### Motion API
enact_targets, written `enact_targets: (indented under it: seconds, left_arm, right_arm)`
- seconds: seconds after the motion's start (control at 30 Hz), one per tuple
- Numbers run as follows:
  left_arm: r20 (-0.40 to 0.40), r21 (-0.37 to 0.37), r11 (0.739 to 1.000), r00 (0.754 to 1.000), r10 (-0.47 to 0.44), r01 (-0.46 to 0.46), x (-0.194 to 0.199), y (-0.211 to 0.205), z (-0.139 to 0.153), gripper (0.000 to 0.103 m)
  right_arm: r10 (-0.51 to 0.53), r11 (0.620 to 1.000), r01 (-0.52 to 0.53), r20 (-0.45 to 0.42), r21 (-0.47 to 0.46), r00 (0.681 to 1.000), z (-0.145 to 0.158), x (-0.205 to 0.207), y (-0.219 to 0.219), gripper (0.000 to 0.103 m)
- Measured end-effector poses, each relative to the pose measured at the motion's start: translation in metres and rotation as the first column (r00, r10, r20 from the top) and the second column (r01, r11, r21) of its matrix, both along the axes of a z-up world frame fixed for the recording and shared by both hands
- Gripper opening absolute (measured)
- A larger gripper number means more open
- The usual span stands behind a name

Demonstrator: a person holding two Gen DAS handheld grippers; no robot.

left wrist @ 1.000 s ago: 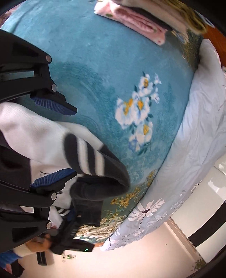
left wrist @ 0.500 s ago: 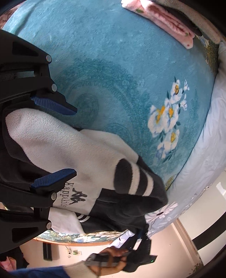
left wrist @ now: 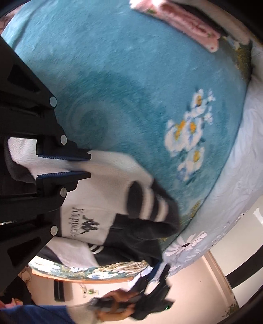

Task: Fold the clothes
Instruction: 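Grasp the jacket hem with the left gripper while the right gripper holds the other hem, then lay the jacket flat on the blanket with both grippers, then release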

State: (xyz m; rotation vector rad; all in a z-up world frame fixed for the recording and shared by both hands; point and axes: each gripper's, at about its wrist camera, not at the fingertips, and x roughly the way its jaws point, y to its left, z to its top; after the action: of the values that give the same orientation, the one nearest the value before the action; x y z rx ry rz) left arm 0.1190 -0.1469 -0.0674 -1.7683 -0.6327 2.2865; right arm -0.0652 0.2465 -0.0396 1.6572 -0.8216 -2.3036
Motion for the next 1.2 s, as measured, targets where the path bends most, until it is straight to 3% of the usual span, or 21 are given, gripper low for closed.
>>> enact_targets:
  seconds: [0.13, 0.2, 0.3, 0.33, 0.43, 0.47, 0.53, 0.63, 0.73, 0.83, 0.9, 0.97, 1.03, 1.07, 1.17, 1.2]
  left_arm:
    - [-0.046, -0.101, 0.994, 0.999, 0.028, -0.032, -0.037, -0.02, 0.024, 0.005]
    - [-0.033, -0.1, 0.995, 0.999, 0.02, -0.023, -0.051, -0.024, 0.029, 0.005]
    - [-0.082, -0.064, 0.998, 0.997, -0.002, -0.003, -0.051, -0.022, 0.037, 0.007]
    - [-0.086, -0.026, 1.0, 0.996, -0.018, 0.016, -0.048, -0.019, 0.036, 0.012]
    - [-0.095, 0.015, 0.997, 0.993, -0.069, 0.071, -0.037, -0.007, 0.03, 0.071]
    - [-0.097, -0.004, 0.997, 0.992, -0.082, 0.082, -0.033, -0.002, 0.027, 0.071]
    - [-0.063, -0.038, 0.993, 0.992, -0.113, 0.111, -0.024, 0.007, 0.013, 0.071]
    - [0.033, -0.02, 0.994, 0.994, -0.107, 0.107, -0.011, 0.013, -0.016, 0.065]
    - [0.091, -0.004, 0.993, 0.989, -0.114, 0.115, -0.004, 0.019, -0.035, 0.009]
    - [0.057, -0.084, 0.986, 0.988, -0.141, 0.145, -0.01, 0.022, -0.023, 0.007]
    - [0.026, -0.186, 0.974, 0.991, -0.128, 0.13, -0.025, 0.016, -0.005, 0.007]
    - [-0.014, -0.312, 0.949, 0.999, -0.044, 0.037, -0.045, -0.001, 0.013, 0.007]
    - [-0.07, -0.419, 0.905, 0.996, 0.052, -0.077, -0.065, -0.02, 0.028, 0.007]
    - [-0.094, -0.431, 0.894, 0.991, 0.092, -0.123, -0.073, -0.03, 0.032, 0.011]
    - [-0.072, -0.332, 0.926, 0.984, 0.166, -0.18, -0.086, -0.045, 0.035, 0.013]
    - [-0.065, -0.341, 0.924, 0.985, 0.161, -0.173, -0.084, -0.041, 0.035, 0.016]
  right_arm:
    - [0.04, 0.999, -0.043, -0.119, -0.026, 0.992, 0.044, 0.039, 0.011, 0.038]
    - [0.054, 0.998, -0.05, -0.143, 0.029, 0.988, 0.056, 0.059, 0.018, 0.043]
    - [0.107, 0.987, -0.085, -0.161, 0.136, 0.981, 0.064, 0.088, 0.021, 0.044]
    - [0.125, 0.981, -0.1, -0.154, 0.166, 0.98, 0.063, 0.098, 0.023, 0.044]
    - [0.132, 0.975, -0.108, -0.116, 0.195, 0.984, 0.051, 0.127, 0.036, 0.048]
    - [0.126, 0.976, -0.105, -0.101, 0.193, 0.987, 0.045, 0.136, 0.042, 0.049]
    - [0.113, 0.978, -0.1, -0.06, 0.184, 0.992, 0.03, 0.152, 0.046, 0.049]
    - [0.094, 0.981, -0.093, 0.001, 0.169, 0.996, 0.008, 0.176, 0.053, 0.049]
    - [0.077, 0.984, -0.086, 0.063, 0.157, 0.995, -0.013, 0.197, 0.058, 0.049]
    - [0.058, 0.988, -0.071, 0.095, 0.139, 0.994, -0.023, 0.21, 0.063, 0.049]
    - [0.062, 0.986, -0.075, 0.091, 0.149, 0.994, -0.021, 0.216, 0.063, 0.049]
    - [0.086, 0.977, -0.099, 0.08, 0.189, 0.993, -0.017, 0.22, 0.058, 0.049]
    - [0.124, 0.963, -0.137, 0.07, 0.231, 0.99, -0.015, 0.225, 0.05, 0.049]
    - [0.157, 0.953, -0.17, 0.074, 0.249, 0.985, -0.017, 0.226, 0.041, 0.051]
    - [0.244, 0.918, -0.261, 0.094, 0.298, 0.965, -0.026, 0.23, 0.014, 0.054]
    - [0.264, 0.906, -0.285, 0.109, 0.314, 0.958, -0.032, 0.231, 0.005, 0.055]
